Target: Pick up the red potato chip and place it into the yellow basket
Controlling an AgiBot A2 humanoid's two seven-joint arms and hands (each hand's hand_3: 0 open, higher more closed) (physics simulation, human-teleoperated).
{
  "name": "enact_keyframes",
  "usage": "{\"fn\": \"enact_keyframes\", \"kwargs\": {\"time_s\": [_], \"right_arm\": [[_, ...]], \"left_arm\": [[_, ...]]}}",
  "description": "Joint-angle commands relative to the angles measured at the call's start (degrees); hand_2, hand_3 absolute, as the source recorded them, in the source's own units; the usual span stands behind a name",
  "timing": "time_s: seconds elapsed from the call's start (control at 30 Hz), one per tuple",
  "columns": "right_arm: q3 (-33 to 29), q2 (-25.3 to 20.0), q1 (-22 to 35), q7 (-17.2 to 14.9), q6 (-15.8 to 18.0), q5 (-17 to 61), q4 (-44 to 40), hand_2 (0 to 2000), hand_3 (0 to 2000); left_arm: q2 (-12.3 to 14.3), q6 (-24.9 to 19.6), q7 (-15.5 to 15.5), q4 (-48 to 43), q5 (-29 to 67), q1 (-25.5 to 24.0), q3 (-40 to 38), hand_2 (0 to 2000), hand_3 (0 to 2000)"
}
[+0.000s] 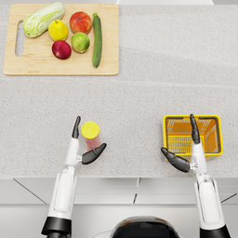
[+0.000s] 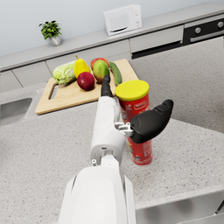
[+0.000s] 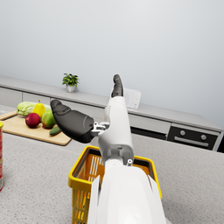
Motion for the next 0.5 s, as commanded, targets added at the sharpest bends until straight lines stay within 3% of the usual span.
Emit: {"fn": "enact_keyframes", "kwargs": {"time_s": [0.03,0.37,0.4,0.43,0.5], "right_arm": [[0.75,-0.19,0.17,0.00,0.00,0.01,0.74,0,0],[2.21,-1.18,-0.50,0.00,0.00,0.03,-0.21,0,0],[2.57,-1.35,-0.41,0.00,0.00,0.03,-0.20,0,0],[2.65,-1.53,-0.28,0.00,0.00,0.03,-0.08,0,0],[2.76,-1.84,-0.15,0.00,0.00,0.03,-0.44,0,0]], "left_arm": [[0.92,0.00,0.00,6.04,0.01,2.18,0.53,0,0],[4.39,0.00,0.00,15.84,0.03,9.34,-0.53,0,0],[4.40,0.00,0.00,15.79,0.03,9.06,-1.06,1361,327],[4.57,-0.84,-0.09,15.79,0.00,9.03,-1.33,2000,653],[4.65,-1.40,-0.18,15.61,-0.01,8.51,-1.75,2000,1307]]}}
